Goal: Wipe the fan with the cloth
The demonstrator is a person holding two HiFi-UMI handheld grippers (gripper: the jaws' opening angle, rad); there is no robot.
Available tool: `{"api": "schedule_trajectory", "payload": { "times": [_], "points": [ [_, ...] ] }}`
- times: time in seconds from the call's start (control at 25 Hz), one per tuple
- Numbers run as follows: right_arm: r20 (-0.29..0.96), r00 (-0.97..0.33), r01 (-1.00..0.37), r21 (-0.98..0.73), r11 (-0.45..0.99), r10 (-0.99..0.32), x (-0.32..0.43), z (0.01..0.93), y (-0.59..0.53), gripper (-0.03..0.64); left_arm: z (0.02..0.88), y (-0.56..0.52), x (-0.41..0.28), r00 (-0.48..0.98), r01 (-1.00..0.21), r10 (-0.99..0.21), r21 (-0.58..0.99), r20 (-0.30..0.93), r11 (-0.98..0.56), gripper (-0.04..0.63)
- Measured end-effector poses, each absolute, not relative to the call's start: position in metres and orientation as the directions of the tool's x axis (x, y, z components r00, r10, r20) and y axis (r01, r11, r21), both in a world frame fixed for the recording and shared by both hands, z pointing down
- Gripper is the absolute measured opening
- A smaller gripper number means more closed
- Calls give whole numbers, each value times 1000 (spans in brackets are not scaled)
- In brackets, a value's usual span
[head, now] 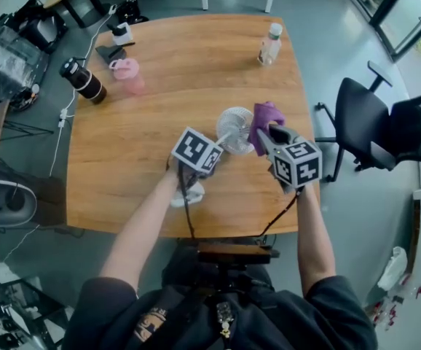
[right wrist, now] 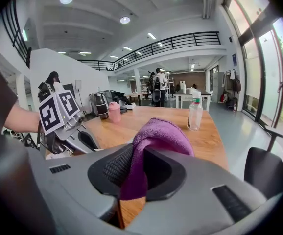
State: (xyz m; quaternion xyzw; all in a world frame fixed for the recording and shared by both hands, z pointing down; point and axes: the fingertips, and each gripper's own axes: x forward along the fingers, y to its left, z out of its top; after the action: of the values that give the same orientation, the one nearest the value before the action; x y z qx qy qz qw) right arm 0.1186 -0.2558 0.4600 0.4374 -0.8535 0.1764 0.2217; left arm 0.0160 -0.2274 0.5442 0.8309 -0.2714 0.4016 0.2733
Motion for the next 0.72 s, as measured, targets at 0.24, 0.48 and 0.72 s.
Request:
{"api": "schedule_trajectory", "payload": {
  "times": [0.24,0.48,0.72],
  "points": [
    [645,-502,-751,5,660,-577,56,473,-267,74,543,-234,15,558,-680,-280,237,781,-694,15],
    [654,-533,-753,-78,654,-537,24,504,-254,74,536,-237,21,606,-652,-274,269,747,-709,14],
    [629,-558,-769,-146,623,-541,18,521,-235,74,544,-236,9,558,-680,-290,228,777,-697,13]
  ]
}}
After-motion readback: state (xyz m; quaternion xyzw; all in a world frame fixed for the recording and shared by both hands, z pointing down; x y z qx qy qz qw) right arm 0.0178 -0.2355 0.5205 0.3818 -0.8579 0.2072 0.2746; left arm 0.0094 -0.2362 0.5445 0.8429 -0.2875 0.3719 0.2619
